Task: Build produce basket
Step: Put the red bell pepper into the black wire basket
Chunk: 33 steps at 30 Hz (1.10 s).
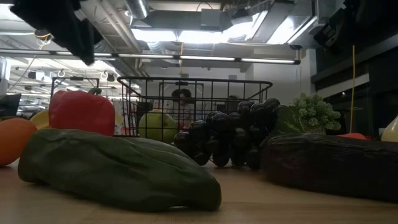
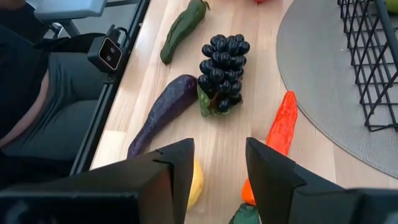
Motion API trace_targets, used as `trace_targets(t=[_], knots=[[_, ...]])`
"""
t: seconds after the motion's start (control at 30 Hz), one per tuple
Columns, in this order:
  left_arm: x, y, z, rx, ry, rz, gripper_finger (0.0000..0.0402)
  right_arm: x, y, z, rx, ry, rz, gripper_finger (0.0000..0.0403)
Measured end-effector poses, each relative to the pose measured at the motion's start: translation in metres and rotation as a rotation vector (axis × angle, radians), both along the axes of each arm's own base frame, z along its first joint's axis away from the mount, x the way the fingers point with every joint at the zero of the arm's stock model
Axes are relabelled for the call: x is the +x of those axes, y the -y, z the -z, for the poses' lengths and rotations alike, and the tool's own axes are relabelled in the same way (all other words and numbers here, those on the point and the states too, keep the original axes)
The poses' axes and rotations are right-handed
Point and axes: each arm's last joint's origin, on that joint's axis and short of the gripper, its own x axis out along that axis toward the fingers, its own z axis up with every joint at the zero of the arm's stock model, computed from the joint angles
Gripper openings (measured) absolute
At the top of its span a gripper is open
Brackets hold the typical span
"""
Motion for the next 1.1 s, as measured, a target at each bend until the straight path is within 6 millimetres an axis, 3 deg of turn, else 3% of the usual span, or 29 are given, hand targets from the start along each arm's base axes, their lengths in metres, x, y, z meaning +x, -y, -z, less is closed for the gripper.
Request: trace_targets(t=[0.47, 1.1], knots=[[0.020, 0.010, 0.031, 0.055, -0.089, -0.014, 0.0117, 0.000, 0.000, 0.000, 0.001, 0.001, 0.000, 0.0134], [0.029, 0.000, 0.030, -0.036, -0.061, -0.139, 0.0117, 0.000, 0.000, 0.000, 0.001, 0.002, 0.000, 0.0134]])
